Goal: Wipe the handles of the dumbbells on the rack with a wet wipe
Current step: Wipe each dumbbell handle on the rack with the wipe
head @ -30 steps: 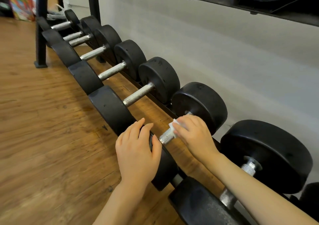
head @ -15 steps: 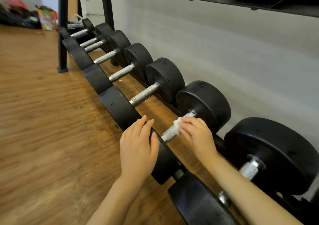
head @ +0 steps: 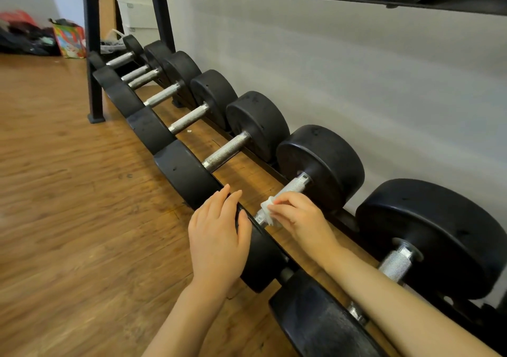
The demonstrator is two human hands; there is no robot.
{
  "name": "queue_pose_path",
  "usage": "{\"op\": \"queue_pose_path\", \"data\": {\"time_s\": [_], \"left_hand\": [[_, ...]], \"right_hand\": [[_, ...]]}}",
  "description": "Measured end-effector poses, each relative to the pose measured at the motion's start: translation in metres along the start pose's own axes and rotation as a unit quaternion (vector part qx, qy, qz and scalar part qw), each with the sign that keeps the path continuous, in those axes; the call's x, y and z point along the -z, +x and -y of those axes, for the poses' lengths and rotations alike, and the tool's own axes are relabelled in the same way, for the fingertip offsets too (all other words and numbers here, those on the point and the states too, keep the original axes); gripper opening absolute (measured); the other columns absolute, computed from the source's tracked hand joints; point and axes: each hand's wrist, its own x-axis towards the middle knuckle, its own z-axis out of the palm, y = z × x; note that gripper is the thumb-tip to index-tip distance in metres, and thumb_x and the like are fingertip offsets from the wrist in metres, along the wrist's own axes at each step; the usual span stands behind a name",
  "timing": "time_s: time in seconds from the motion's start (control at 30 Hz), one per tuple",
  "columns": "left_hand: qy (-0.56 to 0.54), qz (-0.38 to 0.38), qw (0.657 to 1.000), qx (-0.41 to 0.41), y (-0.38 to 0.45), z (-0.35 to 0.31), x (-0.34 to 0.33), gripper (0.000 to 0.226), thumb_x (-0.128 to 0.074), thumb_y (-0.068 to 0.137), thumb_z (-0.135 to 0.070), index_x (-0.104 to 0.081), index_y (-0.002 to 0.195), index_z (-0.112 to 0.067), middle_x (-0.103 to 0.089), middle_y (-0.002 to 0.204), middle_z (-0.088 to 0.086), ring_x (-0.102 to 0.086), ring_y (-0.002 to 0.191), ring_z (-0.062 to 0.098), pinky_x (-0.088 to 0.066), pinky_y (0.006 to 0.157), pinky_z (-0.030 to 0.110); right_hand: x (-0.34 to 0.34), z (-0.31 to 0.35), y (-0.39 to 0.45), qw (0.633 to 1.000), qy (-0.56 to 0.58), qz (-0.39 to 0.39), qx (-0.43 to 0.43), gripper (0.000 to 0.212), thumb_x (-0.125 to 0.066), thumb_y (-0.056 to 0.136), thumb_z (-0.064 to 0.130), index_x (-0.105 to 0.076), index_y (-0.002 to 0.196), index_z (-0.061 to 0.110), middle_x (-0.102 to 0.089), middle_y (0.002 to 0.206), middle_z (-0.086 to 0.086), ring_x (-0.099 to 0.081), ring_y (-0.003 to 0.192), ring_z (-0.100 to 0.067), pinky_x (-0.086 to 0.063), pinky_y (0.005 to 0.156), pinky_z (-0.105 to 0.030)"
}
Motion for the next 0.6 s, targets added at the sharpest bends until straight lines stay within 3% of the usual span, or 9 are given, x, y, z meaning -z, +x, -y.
{"op": "queue_pose_path", "data": {"time_s": [0.13,0.3,0.43,0.6], "left_hand": [[0.000,-0.002,1.000,0.001,-0.0001,0.0008,-0.0004,0.053,-0.029,0.095,-0.041,-0.061,0.132,-0.021,-0.055,0.142,-0.001,-0.049,0.133,0.018,-0.037,0.109,0.044],[0.003,-0.016,1.000,0.005,-0.0005,-0.0015,-0.0021,0.050,-0.032,0.094,-0.038,-0.063,0.129,-0.020,-0.058,0.139,0.000,-0.052,0.130,0.019,-0.041,0.106,0.044],[0.008,-0.019,1.000,0.004,-0.0008,-0.0019,-0.0020,0.050,-0.032,0.095,-0.038,-0.063,0.129,-0.020,-0.058,0.139,0.000,-0.051,0.130,0.019,-0.039,0.105,0.041],[0.011,-0.014,1.000,0.009,-0.0008,-0.0023,-0.0013,0.053,-0.029,0.094,-0.039,-0.061,0.131,-0.021,-0.056,0.141,-0.001,-0.050,0.131,0.018,-0.038,0.107,0.043]], "right_hand": [[0.0027,-0.0046,0.0045,1.000,-0.009,-0.028,-0.004,0.021,-0.071,0.084,0.006,-0.070,0.105,0.008,-0.061,0.107,-0.002,-0.056,0.104,-0.012,-0.048,0.090,-0.021],[0.0003,0.0045,0.0008,0.998,0.032,0.040,0.023,0.026,-0.069,0.084,0.003,-0.067,0.109,0.010,-0.060,0.110,0.001,-0.056,0.104,-0.010,-0.048,0.091,-0.022],[0.0015,-0.0001,0.0038,0.997,-0.025,0.056,0.051,0.024,-0.067,0.083,0.010,-0.065,0.107,0.011,-0.059,0.110,0.000,-0.058,0.103,-0.015,-0.054,0.087,-0.032],[0.0003,-0.0015,0.0037,0.998,-0.029,0.014,0.048,0.023,-0.069,0.084,0.006,-0.067,0.106,0.007,-0.061,0.108,-0.004,-0.060,0.100,-0.019,-0.056,0.082,-0.037]]}}
